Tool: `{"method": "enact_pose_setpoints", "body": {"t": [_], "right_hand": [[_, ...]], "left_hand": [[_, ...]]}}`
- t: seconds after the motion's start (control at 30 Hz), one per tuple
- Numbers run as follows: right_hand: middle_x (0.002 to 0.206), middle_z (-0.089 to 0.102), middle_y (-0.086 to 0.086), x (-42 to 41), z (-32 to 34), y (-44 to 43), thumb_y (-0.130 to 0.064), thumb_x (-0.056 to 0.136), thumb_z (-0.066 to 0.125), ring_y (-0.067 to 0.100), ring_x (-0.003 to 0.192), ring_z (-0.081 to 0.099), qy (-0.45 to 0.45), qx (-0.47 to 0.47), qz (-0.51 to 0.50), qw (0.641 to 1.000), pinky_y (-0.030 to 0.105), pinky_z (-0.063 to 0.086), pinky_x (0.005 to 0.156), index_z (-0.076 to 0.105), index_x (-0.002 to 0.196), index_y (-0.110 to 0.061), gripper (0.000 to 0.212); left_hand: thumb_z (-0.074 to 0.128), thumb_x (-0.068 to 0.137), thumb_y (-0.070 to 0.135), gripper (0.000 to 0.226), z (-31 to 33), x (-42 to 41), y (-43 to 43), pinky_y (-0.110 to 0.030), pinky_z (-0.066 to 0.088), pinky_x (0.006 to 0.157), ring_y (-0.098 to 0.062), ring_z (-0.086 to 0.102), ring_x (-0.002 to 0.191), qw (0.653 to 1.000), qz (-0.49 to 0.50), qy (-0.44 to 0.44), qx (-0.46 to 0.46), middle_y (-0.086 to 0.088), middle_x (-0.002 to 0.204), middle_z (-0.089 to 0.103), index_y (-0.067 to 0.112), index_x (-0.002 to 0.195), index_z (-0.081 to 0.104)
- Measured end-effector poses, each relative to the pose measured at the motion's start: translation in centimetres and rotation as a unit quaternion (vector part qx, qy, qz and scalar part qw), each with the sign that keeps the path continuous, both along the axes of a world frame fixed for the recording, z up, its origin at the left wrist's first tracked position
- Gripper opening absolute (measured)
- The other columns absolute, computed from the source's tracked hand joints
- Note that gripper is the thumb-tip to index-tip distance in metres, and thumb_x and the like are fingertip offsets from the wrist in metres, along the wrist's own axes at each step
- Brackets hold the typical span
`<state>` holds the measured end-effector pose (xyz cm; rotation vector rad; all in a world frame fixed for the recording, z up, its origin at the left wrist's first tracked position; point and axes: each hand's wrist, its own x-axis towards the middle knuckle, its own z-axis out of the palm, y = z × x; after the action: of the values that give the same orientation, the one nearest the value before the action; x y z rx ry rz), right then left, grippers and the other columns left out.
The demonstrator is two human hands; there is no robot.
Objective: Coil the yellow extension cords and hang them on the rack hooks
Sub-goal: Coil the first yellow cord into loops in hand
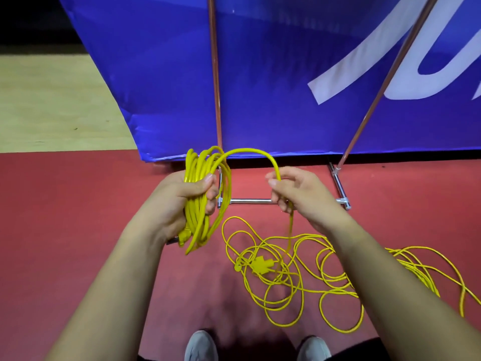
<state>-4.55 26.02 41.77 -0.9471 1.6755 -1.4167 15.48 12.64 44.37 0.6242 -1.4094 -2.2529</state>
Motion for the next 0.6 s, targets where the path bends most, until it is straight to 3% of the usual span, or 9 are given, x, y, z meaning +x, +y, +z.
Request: {"method": "enact_pose_setpoints", "body": {"t": [0.07, 0.13, 0.23, 0.33, 0.4, 0.5, 0.6], "right_hand": [[0.065, 0.060, 0.006, 0.0, -0.2, 0.0, -0.021, 0.094, 0.061, 0.015, 0.050, 0.045, 0.019, -0.002, 0.017, 1.000, 0.025, 0.034, 0.047, 0.068, 0.096, -0.009, 0.014], [0.062, 0.054, 0.008, -0.2, 0.1, -0.2, -0.022, 0.096, 0.058, 0.015, 0.047, 0.039, 0.010, -0.033, 0.008, 0.999, 0.024, 0.030, 0.046, 0.065, 0.103, -0.008, 0.017], [0.060, 0.053, 0.010, -0.6, 0.5, -0.5, -0.017, 0.101, 0.049, 0.017, 0.044, 0.039, 0.037, -0.064, -0.012, 0.997, 0.021, 0.032, 0.043, 0.063, 0.109, -0.012, 0.017], [0.072, 0.060, 0.007, -0.9, 0.0, -0.5, -0.005, 0.096, 0.053, 0.015, 0.055, 0.049, 0.019, -0.065, -0.015, 0.998, 0.025, 0.040, 0.051, 0.062, 0.104, -0.007, 0.012], [0.063, 0.049, 0.003, -1.1, -0.3, -0.5, -0.006, 0.096, 0.054, 0.015, 0.051, 0.040, 0.012, -0.063, -0.009, 0.998, 0.027, 0.033, 0.049, 0.060, 0.105, -0.007, 0.011], [0.058, 0.032, 0.001, -1.0, -0.2, -0.7, -0.007, 0.099, 0.050, 0.014, 0.050, 0.026, 0.020, -0.092, -0.003, 0.996, 0.026, 0.023, 0.046, 0.060, 0.102, -0.007, 0.010], [0.057, 0.042, 0.007, -1.4, -0.4, -0.9, -0.009, 0.097, 0.056, 0.016, 0.053, 0.037, 0.070, -0.075, -0.030, 0.994, 0.024, 0.033, 0.046, 0.062, 0.094, -0.005, 0.008]], "left_hand": [[0.054, 0.082, 0.012, 0.010, 0.2, -0.3, 0.2, -0.022, 0.038, 0.045, -0.017, 0.044, 0.044, 1.000, -0.011, -0.011, 0.014, -0.004, 0.056, 0.047, 0.009, 0.075, 0.061], [0.055, 0.080, 0.011, 0.006, 0.2, -0.4, 0.2, -0.021, 0.039, 0.044, -0.016, 0.043, 0.043, 0.999, -0.019, -0.023, 0.030, -0.003, 0.055, 0.046, 0.006, 0.080, 0.053], [0.062, 0.079, 0.008, 0.012, -0.2, -0.4, 0.1, -0.022, 0.039, 0.044, -0.017, 0.043, 0.042, 0.998, -0.029, -0.046, 0.032, -0.004, 0.056, 0.047, 0.005, 0.082, 0.051], [0.064, 0.074, 0.013, 0.016, -0.4, -0.4, 0.0, -0.023, 0.039, 0.045, -0.017, 0.043, 0.042, 0.998, -0.039, -0.043, 0.035, -0.004, 0.055, 0.046, 0.004, 0.082, 0.052], [0.074, 0.067, 0.011, 0.027, -0.5, -0.3, -0.1, -0.023, 0.040, 0.045, -0.016, 0.044, 0.042, 0.997, -0.052, -0.020, 0.058, -0.003, 0.055, 0.046, 0.004, 0.083, 0.053], [0.087, 0.056, 0.023, 0.041, -0.4, 0.1, -0.4, -0.025, 0.047, 0.050, -0.021, 0.055, 0.048, 0.994, -0.072, 0.011, 0.087, -0.005, 0.057, 0.051, 0.006, 0.080, 0.058], [0.089, 0.049, 0.023, 0.036, -0.1, 0.1, -0.2, -0.030, 0.057, 0.055, -0.028, 0.071, 0.066, 0.993, -0.051, 0.023, 0.105, -0.010, 0.066, 0.066, 0.008, 0.074, 0.067]]}}
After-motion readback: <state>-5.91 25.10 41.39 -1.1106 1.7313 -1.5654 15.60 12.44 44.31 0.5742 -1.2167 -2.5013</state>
